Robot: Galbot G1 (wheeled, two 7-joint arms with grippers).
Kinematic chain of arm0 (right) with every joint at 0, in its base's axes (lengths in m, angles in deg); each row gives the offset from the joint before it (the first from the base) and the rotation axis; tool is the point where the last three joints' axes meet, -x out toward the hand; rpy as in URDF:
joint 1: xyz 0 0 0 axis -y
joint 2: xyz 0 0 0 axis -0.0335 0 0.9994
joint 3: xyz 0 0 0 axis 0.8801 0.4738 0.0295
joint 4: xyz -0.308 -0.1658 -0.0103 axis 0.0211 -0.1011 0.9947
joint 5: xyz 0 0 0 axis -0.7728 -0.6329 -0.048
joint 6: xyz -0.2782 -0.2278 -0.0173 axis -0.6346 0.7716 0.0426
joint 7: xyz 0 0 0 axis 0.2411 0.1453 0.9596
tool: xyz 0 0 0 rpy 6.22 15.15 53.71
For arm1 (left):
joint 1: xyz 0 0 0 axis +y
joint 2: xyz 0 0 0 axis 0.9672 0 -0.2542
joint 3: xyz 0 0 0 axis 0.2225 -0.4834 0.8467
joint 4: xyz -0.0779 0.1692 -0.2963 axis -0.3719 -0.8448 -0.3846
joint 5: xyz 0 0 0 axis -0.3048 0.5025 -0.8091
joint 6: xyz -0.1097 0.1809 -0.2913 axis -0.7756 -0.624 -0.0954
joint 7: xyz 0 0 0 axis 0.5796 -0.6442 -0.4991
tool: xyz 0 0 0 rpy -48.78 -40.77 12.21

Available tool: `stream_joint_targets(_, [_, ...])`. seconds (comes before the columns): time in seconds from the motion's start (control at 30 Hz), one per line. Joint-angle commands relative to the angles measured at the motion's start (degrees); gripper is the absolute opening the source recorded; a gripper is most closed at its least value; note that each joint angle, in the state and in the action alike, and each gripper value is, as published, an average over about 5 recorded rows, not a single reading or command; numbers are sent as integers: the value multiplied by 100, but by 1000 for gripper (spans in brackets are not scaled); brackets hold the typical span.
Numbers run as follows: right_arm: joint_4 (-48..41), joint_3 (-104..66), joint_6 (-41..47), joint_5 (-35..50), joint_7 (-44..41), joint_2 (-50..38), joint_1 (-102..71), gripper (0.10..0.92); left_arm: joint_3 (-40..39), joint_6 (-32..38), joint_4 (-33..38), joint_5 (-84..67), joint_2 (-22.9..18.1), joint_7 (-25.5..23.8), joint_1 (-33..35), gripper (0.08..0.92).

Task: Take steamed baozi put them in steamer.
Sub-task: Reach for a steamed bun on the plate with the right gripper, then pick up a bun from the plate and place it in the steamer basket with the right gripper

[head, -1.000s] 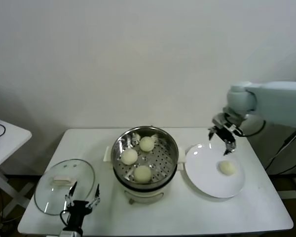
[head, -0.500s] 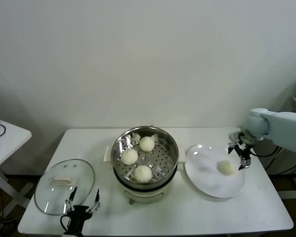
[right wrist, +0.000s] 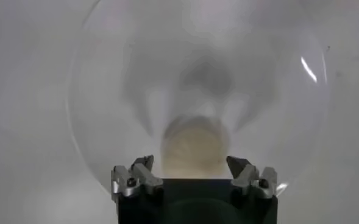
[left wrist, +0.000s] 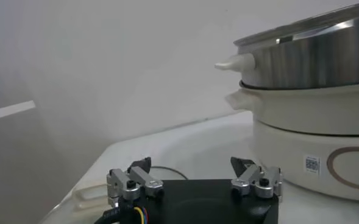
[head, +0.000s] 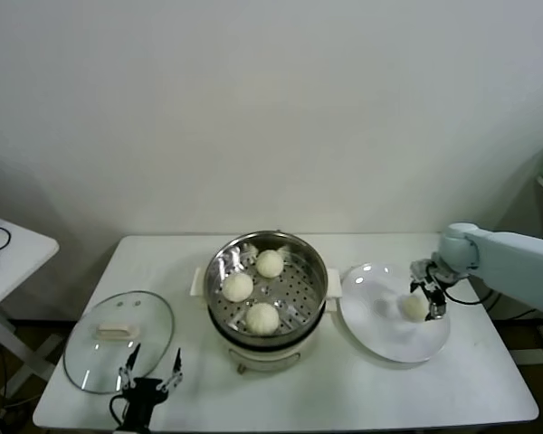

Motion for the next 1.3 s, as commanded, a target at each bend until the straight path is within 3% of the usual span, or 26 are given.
stream_joint_targets(0.03, [-135,-430,73,-183,143,19,-430,741,12,1,13,12,14,3,-4,823])
stream_joint_targets(0.17, [-20,-320,119,-169,145,-1,-152,624,4,7,24,15,11,6,-6,823])
stream_joint_targets(0.3, [472,268,261,178,98,-60,658,557,-21,13,46,26,10,4,7,823])
stream_joint_targets(0.53, [2153,2245,708,2113,-69,300,3813,543,-38,32,62,-10,69,0,22,823])
stream_joint_targets(0.73, [2784,2347,967,3466,-335,978,5314,544,-38,55,113,-81,131,-4,39,823])
stream_joint_targets(1.03, [3210,1197,1793,4455,138,1751,4910,546,-43,50,168,-167,152,-10,1,823])
stream_joint_targets(1.3, [3107,917,2070,3840,574,2093,3369,553,-45,49,114,-193,128,-11,-59,823])
